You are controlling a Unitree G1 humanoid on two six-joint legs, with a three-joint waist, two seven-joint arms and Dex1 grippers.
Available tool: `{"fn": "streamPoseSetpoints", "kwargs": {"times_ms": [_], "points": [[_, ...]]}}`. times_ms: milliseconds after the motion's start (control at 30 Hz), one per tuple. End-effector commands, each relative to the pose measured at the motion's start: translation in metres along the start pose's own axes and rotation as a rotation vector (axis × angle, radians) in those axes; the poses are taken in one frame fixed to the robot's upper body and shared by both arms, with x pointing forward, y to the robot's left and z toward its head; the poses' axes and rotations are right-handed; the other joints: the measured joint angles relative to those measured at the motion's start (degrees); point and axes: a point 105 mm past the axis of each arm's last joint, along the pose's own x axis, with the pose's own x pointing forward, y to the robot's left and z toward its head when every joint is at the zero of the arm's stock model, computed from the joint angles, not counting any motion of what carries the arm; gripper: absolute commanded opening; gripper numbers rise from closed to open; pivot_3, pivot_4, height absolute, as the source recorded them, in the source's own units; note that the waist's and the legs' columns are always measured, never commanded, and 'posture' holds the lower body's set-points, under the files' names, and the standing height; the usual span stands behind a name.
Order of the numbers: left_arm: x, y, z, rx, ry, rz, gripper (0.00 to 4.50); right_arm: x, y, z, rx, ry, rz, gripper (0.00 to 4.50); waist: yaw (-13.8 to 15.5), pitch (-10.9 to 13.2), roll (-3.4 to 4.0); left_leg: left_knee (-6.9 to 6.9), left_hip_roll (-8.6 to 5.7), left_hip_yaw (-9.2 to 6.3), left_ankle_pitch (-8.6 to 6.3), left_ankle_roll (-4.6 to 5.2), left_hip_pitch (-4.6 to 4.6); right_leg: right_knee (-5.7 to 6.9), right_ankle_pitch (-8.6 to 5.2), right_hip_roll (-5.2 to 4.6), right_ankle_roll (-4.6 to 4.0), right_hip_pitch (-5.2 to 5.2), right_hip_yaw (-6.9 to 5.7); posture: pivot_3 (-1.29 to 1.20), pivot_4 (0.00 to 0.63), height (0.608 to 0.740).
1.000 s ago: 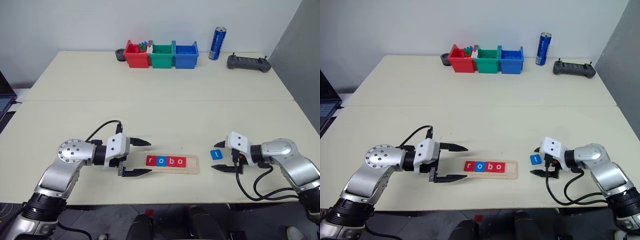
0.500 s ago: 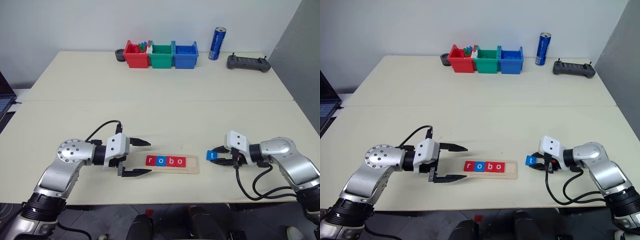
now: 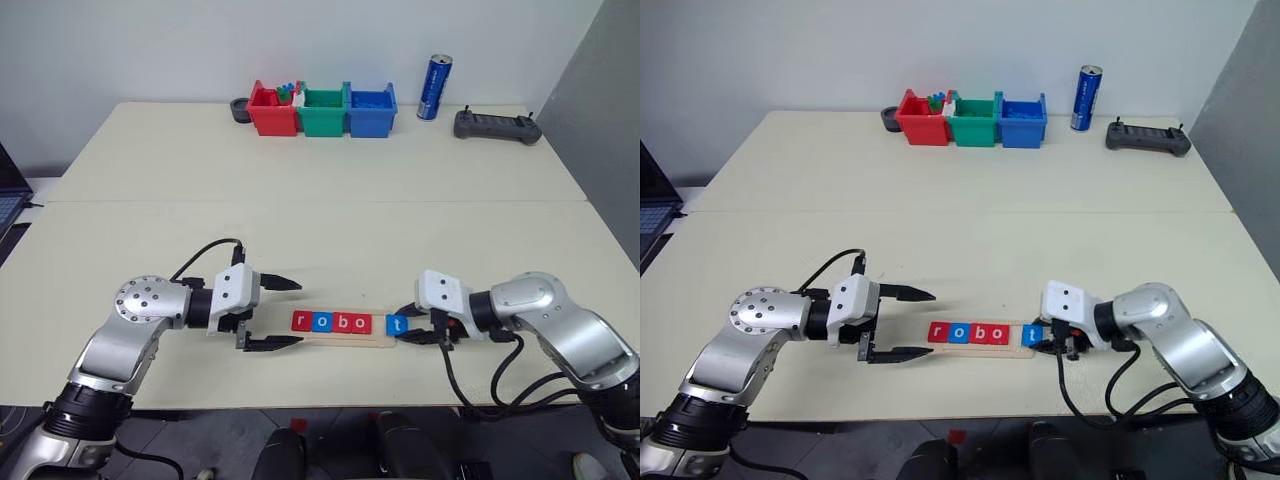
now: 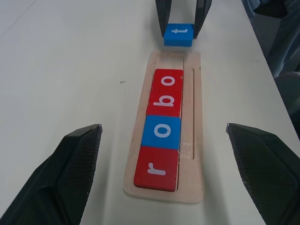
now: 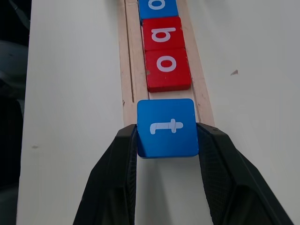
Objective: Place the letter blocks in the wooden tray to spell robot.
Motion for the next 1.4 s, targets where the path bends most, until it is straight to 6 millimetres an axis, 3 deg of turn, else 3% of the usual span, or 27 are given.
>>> {"fn": "streamPoseSetpoints", "kwargs": {"times_ms": [33,733,1033,1233,1333,1400], "points": [[0.000,0.002,0.007,0.043,-0.014,0.009,4.50,0.004,-0.004,0.005,-0.022,0.014,-0.018,1.46,0.03,0.00,0.00,0.00,0.00,0.00,0.00,0.00,-0.01,0.00,0.00,0.00,0.00,0.00,0.00,0.00,0.150,0.740],[0.001,-0.001,0.005,0.044,-0.020,0.025,4.50,0.017,-0.006,0.007,-0.022,0.036,0.005,1.46,0.02,0.00,0.00,0.00,0.00,-0.02,0.00,0.00,-0.01,0.00,0.00,-0.01,0.00,-0.01,-0.02,0.00,0.150,0.740],[0.002,0.000,0.007,0.044,-0.022,0.027,4.50,0.014,-0.011,0.016,-0.011,0.009,-0.010,4.46,0.02,0.00,0.00,0.00,0.00,-0.02,0.00,0.00,-0.01,0.00,0.00,-0.01,0.00,-0.01,-0.03,0.00,0.150,0.740],[0.000,-0.001,0.006,0.040,-0.022,0.030,4.50,-0.001,-0.009,0.029,0.001,-0.042,-0.035,4.46,0.03,0.00,0.00,0.00,0.00,-0.02,0.00,0.00,-0.02,0.00,0.00,-0.01,-0.01,-0.01,-0.02,0.00,0.150,0.740],[-0.001,-0.002,0.005,0.035,-0.019,0.031,4.50,-0.008,-0.009,0.020,-0.006,-0.013,-0.070,3.85,0.05,0.00,0.00,0.00,0.00,-0.03,0.00,0.00,-0.02,-0.01,0.00,-0.01,0.00,-0.01,-0.03,0.00,0.150,0.740],[-0.003,-0.002,0.004,0.032,-0.016,0.030,4.50,-0.011,-0.007,0.010,-0.020,0.022,-0.082,3.15,0.05,0.00,0.00,0.00,-0.01,-0.02,0.00,0.00,-0.02,-0.02,0.00,-0.02,0.00,-0.01,-0.03,0.00,0.150,0.740]]}}
